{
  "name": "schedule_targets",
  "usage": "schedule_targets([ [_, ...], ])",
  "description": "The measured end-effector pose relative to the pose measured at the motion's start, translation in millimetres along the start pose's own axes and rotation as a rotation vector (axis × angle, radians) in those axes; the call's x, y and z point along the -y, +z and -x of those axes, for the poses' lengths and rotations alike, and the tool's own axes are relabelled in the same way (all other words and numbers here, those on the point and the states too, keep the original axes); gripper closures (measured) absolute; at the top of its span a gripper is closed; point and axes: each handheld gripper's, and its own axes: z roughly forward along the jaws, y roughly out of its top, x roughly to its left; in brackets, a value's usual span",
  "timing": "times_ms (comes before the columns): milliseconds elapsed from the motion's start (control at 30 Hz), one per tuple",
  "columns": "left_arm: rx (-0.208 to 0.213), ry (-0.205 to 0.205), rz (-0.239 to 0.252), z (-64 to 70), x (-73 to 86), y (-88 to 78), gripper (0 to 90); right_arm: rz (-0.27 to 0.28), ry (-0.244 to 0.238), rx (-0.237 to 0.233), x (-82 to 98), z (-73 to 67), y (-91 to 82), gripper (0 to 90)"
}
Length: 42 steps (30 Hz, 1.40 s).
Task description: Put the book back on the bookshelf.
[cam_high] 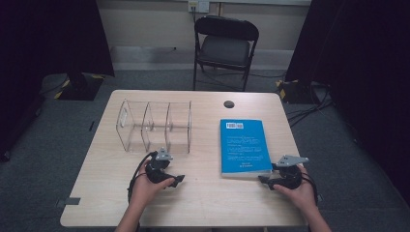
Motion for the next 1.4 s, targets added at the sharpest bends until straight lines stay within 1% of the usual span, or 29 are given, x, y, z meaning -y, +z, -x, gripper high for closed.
schedule_targets([
  [33, 0.015, 0.011, -0.009, 3.2, -2.1, 0.9, 16.3, 0.003, -0.002, -0.005, -0.1, 0.0, 0.1, 28.6],
  [67, 0.019, 0.036, -0.014, 11.4, -6.6, 3.5, 16.3, -0.003, -0.003, -0.004, -0.8, 0.0, -0.1, 28.7],
  [100, 0.019, 0.036, -0.014, 11.4, -6.6, 3.5, 16.3, -0.003, -0.003, -0.004, -0.8, 0.0, -0.1, 28.7],
  [133, 0.032, 0.044, -0.009, 14.6, -8.7, 5.1, 16.3, -0.009, 0.001, -0.006, -1.6, -0.1, -0.2, 28.8],
  [167, 0.039, 0.055, -0.015, 16.6, -10.4, 6.0, 16.3, -0.009, 0.001, -0.006, -1.6, -0.1, -0.2, 28.8],
  [200, 0.062, 0.07, -0.003, 23.5, -14.8, 9.3, 16.5, -0.01, 0.002, -0.008, -2.0, -0.2, 0.0, 28.9],
  [267, 0.069, 0.078, -0.01, 25.0, -16.9, 9.9, 16.5, -0.011, 0.009, -0.009, -2.3, 0.1, -0.2, 29.0],
  [300, 0.08, 0.082, -0.009, 29.9, -21.0, 14.2, 16.4, -0.017, 0.016, -0.01, -3.2, 0.3, -0.5, 29.2],
  [367, 0.098, 0.101, -0.026, 34.8, -24.3, 19.6, 16.6, -0.027, 0.028, -0.013, -4.6, 0.7, -0.7, 29.4],
  [400, 0.098, 0.101, -0.026, 34.8, -24.3, 19.6, 17.0, -0.027, 0.028, -0.013, -4.6, 0.7, -0.7, 29.4],
  [433, 0.102, 0.135, -0.056, 40.6, -27.3, 25.4, 17.3, -0.04, 0.024, -0.008, -6.3, 0.0, -0.5, 29.6],
  [467, 0.102, 0.135, -0.056, 40.6, -27.3, 25.4, 17.4, -0.04, 0.024, -0.008, -6.3, 0.0, -0.5, 29.6],
  [500, 0.111, 0.149, -0.059, 44.2, -29.8, 28.5, 17.5, -0.057, 0.023, -0.002, -8.2, -0.7, -0.8, 29.7],
  [533, 0.114, 0.153, -0.052, 44.7, -30.8, 29.9, 17.6, -0.055, 0.016, -0.005, -8.5, -0.4, -0.7, 29.8],
  [600, 0.115, 0.159, -0.064, 45.7, -32.9, 30.2, 17.5, -0.056, 0.013, -0.005, -8.7, -0.5, -0.9, 30.2],
  [633, 0.122, 0.164, -0.054, 49.3, -36.0, 33.2, 17.4, -0.053, 0.014, -0.006, -8.4, -0.1, -1.3, 30.9],
  [733, 0.123, 0.17, -0.055, 52.7, -38.9, 36.0, 17.2, -0.045, 0.025, -0.01, -7.8, 0.1, -2.0, 31.6],
  [767, 0.124, 0.201, -0.081, 54.3, -42.5, 39.1, 17.5, -0.042, 0.024, -0.006, -7.6, -0.6, -2.1, 31.7],
  [867, 0.134, 0.201, -0.07, 56.6, -45.3, 43.8, 17.4, -0.042, 0.016, -0.003, -7.5, -0.9, -2.4, 32.3],
  [900, 0.132, 0.205, -0.083, 58.8, -47.0, 44.9, 17.9, -0.046, 0.013, -0.004, -8.0, -0.6, -2.6, 32.5],
  [933, 0.134, 0.211, -0.071, 62.0, -49.7, 48.8, 17.5, -0.049, 0.011, -0.002, -8.2, -0.6, -2.7, 32.6],
  [967, 0.134, 0.227, -0.079, 63.8, -52.6, 50.6, 17.2, -0.049, 0.011, -0.004, -8.1, -0.4, -2.6, 32.6],
  [1067, 0.14, 0.238, -0.076, 66.1, -55.5, 54.4, 17.5, -0.044, 0.018, -0.01, -7.6, 0.4, -2.5, 32.7],
  [1100, 0.149, 0.249, -0.073, 68.0, -58.6, 58.7, 17.6, -0.048, 0.018, -0.011, -8.1, 0.2, -2.6, 32.8],
  [1200, 0.152, 0.254, -0.075, 70.7, -60.3, 63.4, 18.1, -0.053, 0.017, -0.012, -8.9, 0.2, -2.7, 33.0],
  [1267, 0.151, 0.244, -0.075, 73.8, -62.2, 66.9, 18.3, -0.052, 0.018, -0.012, -9.2, 0.0, -3.3, 33.8],
  [1300, 0.145, 0.246, -0.06, 75.6, -63.5, 72.7, 18.7, -0.044, 0.025, -0.017, -8.7, 0.6, -3.9, 34.4],
  [1333, 0.138, 0.277, -0.095, 74.2, -65.7, 73.1, 18.3, -0.041, 0.033, -0.019, -8.8, 0.6, -4.7, 35.0],
  [1400, 0.137, 0.268, -0.088, 74.7, -65.8, 76.2, 18.5, -0.039, 0.03, -0.022, -9.1, 1.0, -5.1, 35.5],
])
